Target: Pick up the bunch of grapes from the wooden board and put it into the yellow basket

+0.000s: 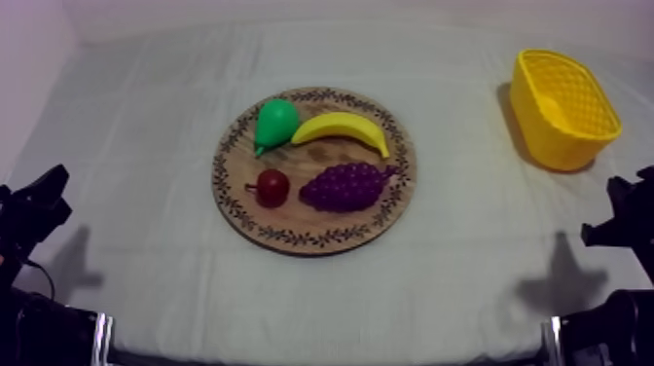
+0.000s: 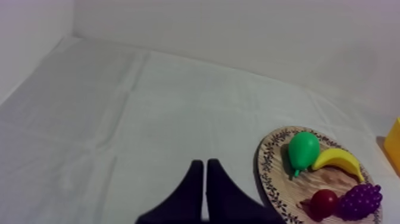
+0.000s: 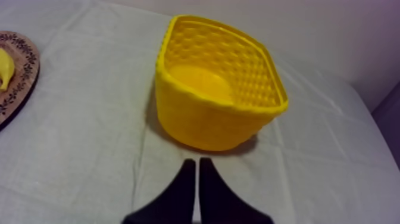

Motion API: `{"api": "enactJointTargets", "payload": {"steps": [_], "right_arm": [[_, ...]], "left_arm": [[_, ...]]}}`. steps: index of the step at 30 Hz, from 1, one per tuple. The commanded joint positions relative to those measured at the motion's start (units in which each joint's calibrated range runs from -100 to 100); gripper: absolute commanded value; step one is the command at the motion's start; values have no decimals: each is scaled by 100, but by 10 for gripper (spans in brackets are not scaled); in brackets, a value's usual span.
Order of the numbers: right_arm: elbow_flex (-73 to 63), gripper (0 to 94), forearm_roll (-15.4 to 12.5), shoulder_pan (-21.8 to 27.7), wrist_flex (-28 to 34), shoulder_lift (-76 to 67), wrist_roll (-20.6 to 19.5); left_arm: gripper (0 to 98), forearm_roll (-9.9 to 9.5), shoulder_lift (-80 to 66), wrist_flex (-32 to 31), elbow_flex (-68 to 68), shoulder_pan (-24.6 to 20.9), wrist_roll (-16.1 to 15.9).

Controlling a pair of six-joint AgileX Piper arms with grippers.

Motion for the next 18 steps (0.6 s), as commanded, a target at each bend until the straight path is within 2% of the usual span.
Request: {"api": "enactJointTargets", "payload": {"steps": [1, 18], "right_arm": [[1, 3, 8, -9, 115, 0, -10], [1, 4, -15, -5, -14, 0, 111]], "left_arm": [[1, -3, 0, -5, -3, 0, 1], [1, -3, 0, -5, -3, 0, 1]]}}
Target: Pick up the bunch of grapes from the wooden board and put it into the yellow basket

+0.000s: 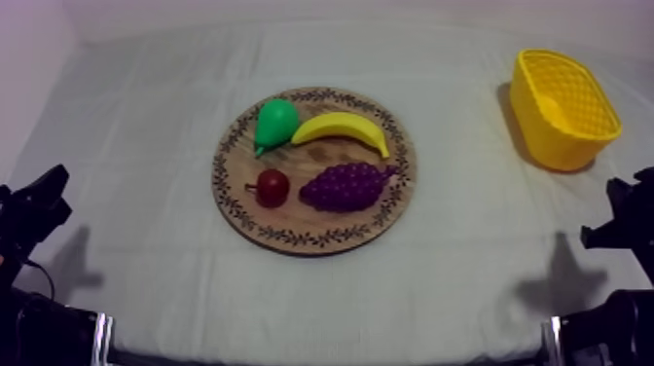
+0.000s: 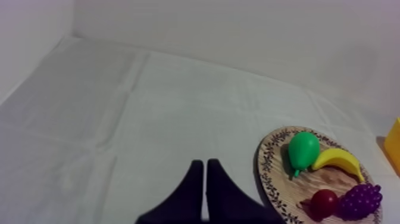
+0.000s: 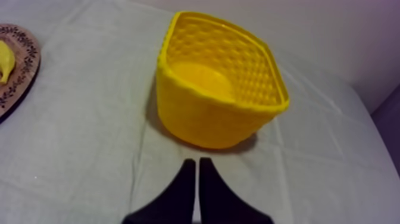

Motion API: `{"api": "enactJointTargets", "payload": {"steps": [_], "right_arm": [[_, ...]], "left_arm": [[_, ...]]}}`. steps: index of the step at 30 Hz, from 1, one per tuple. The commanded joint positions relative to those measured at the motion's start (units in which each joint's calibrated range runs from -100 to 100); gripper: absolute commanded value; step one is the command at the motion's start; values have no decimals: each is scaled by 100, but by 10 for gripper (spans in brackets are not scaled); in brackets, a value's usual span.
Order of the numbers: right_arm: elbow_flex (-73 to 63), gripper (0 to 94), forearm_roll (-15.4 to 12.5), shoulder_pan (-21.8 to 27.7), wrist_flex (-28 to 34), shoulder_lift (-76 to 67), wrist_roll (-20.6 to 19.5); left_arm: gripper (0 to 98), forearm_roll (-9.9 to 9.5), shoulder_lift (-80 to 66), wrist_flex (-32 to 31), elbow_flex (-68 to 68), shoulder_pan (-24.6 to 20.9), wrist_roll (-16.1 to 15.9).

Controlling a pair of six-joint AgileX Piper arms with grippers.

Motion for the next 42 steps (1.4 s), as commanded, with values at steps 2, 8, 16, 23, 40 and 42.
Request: {"api": "enactJointTargets", "payload": {"steps": [2, 8, 16, 23, 40, 42], "right_arm": [[1, 4, -84, 5, -193, 0, 186], [-181, 6, -119, 22, -497, 56, 349], [-1624, 7, 60, -170, -346, 1069, 273], [-3622, 7, -32, -474, 97, 2621, 468], [-7691, 7, 149, -2008, 2032, 6026, 442], [-8111, 7, 86, -2135, 2411, 6363, 536]], "left_arm": [[1, -3, 0, -5, -3, 0, 1], [1, -3, 0, -5, -3, 0, 1], [1, -3, 0, -5, -3, 0, 1], [1, -3, 0, -5, -3, 0, 1], [1, -3, 0, -5, -3, 0, 1], [1, -3, 0, -5, -3, 0, 1]]}}
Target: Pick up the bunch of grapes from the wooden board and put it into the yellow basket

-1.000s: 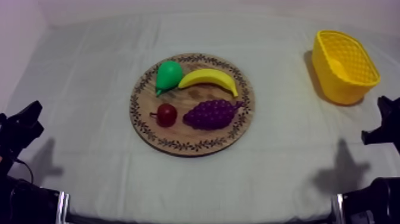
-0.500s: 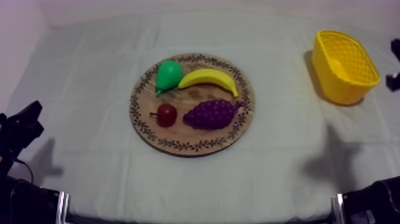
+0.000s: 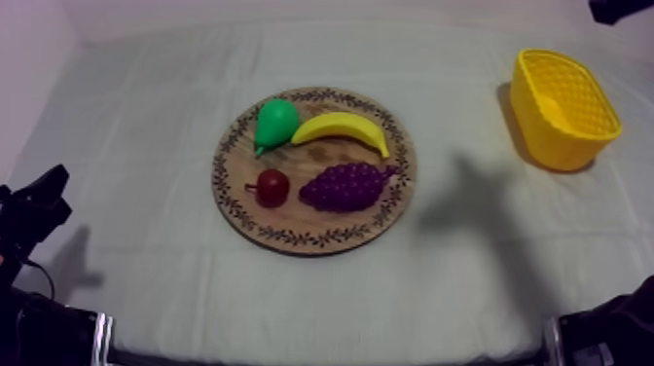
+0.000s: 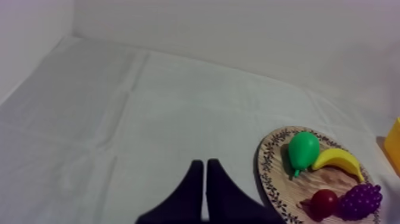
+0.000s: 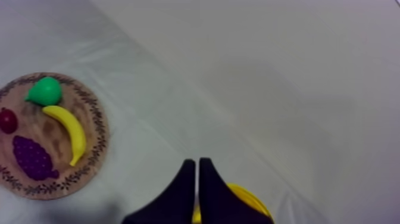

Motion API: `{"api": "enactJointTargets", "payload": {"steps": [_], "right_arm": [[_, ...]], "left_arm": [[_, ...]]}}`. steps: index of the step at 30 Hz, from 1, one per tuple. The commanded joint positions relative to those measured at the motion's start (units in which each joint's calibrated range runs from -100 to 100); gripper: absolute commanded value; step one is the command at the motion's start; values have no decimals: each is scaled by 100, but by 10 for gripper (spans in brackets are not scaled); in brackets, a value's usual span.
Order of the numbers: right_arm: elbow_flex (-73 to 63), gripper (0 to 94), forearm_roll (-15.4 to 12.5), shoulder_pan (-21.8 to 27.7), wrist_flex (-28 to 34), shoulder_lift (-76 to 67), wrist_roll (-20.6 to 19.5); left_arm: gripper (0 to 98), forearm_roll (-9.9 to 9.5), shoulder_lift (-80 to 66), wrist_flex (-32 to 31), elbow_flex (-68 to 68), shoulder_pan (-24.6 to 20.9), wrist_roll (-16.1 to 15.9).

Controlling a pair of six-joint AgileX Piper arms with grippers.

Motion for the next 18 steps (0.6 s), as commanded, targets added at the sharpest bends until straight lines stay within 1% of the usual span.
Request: {"api": "enactJointTargets", "payload": {"steps": [1, 11, 14, 18], "right_arm": [[-902, 7, -67, -207, 558, 629, 113], [-2202, 8, -309, -677, 2208, 1822, 483], [-2484, 8, -355, -799, 2726, 2113, 514], [-2844, 7, -330, -1051, 3365, 2533, 465]], "left_arm": [[1, -3, 0, -5, -3, 0, 1], [1, -3, 0, -5, -3, 0, 4], [1, -3, 0, -5, -3, 0, 5], [1, -3, 0, -5, -3, 0, 5]]}}
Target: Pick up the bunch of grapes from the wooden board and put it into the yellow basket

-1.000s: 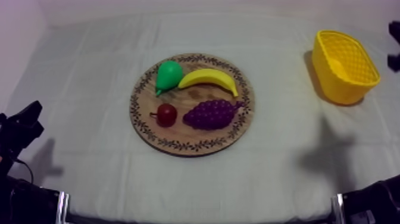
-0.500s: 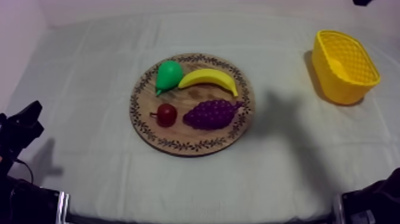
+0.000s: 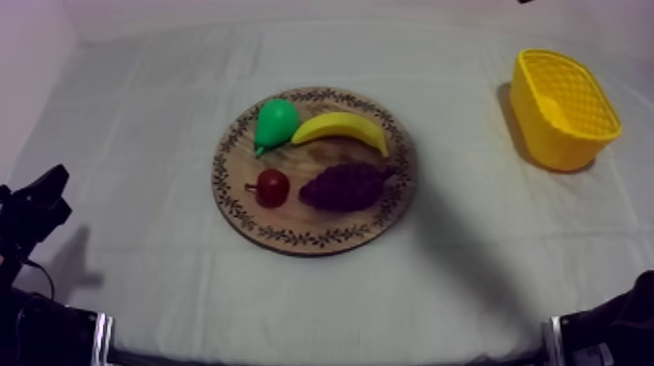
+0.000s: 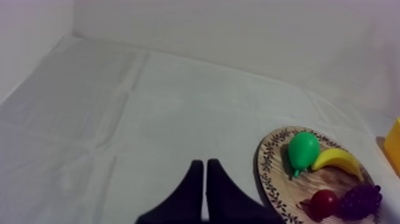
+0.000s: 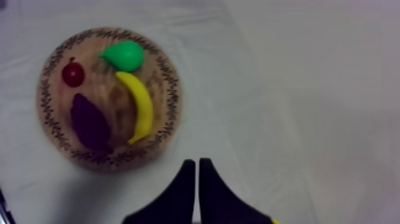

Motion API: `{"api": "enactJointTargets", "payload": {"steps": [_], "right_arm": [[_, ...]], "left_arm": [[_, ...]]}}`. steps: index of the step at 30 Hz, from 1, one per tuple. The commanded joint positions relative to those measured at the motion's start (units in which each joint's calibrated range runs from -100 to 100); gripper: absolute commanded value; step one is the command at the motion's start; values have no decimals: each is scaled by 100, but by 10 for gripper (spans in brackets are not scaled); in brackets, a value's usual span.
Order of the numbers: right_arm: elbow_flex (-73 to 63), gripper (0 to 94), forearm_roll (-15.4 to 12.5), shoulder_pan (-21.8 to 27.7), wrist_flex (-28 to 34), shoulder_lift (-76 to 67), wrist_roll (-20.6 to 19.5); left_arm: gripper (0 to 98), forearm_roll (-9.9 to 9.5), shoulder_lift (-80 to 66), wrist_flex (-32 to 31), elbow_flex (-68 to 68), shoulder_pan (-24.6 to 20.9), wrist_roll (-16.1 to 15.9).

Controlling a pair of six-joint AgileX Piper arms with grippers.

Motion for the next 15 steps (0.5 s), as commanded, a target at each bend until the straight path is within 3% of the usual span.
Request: {"api": "enactJointTargets", "payload": {"steps": [1, 6, 15], "right_arm": [[-214, 7, 27, -165, 478, 290, -58], [-580, 7, 154, -506, 1042, 837, -211], [-610, 7, 459, -979, 1222, 1687, -462]], "left_arm": [[1, -3, 0, -5, -3, 0, 2], [1, -3, 0, -5, -3, 0, 2], [1, -3, 0, -5, -3, 0, 2]]}}
